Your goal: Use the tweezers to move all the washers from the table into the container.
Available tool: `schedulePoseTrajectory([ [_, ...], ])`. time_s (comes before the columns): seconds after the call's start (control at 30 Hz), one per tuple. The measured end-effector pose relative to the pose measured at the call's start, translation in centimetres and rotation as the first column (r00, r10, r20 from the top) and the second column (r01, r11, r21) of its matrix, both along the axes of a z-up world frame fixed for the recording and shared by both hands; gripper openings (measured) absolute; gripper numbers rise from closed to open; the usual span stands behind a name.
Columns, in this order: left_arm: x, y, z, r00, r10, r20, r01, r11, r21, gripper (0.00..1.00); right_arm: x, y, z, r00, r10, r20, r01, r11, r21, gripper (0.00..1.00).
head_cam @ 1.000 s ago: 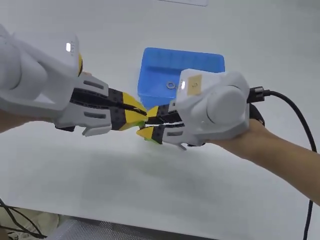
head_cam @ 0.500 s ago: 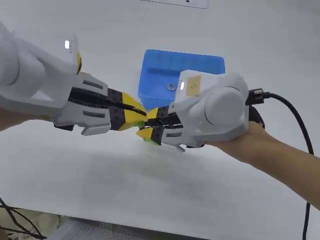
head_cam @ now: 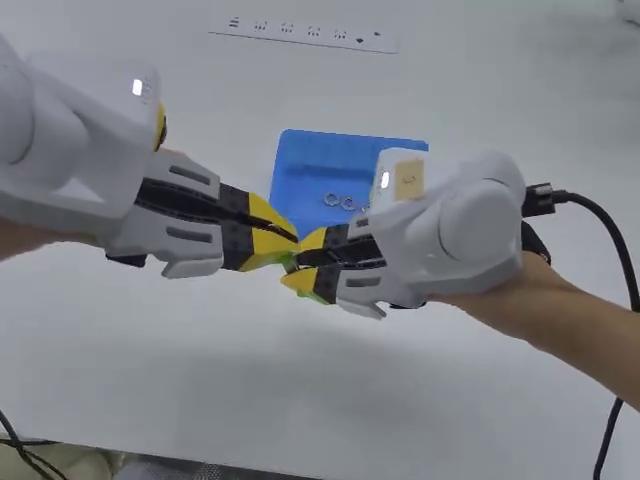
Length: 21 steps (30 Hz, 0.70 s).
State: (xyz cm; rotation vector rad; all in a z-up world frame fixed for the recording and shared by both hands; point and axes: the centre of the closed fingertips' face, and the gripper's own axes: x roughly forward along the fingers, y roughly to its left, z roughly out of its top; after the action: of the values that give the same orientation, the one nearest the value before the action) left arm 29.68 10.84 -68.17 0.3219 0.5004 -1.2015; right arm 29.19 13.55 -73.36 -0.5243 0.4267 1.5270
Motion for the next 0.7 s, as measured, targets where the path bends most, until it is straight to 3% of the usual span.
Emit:
schedulePoseTrajectory([
  [0.1, 0.3, -0.1, 0.9, 1.0, -0.015, 0.021, 0.015, 1.0, 0.024, 0.06, 0.4, -0.5, 0.9, 1.0, -0.005, 0.022, 0.005, 1.0, 0.004, 0.1],
  [0.3, 0.9, -0.8, 2.6, 0.998, -0.037, 0.049, 0.036, 0.999, 0.022, 0.06, 1.3, -1.1, 2.7, 0.998, -0.038, 0.047, 0.036, 0.999, 0.037, 0.1],
  [0.7, 3.1, -2.8, 4.6, 0.989, -0.087, 0.118, 0.085, 0.996, 0.017, 0.06, 4.0, -2.3, 4.7, 0.991, -0.082, 0.107, 0.076, 0.995, 0.057, 0.1],
])
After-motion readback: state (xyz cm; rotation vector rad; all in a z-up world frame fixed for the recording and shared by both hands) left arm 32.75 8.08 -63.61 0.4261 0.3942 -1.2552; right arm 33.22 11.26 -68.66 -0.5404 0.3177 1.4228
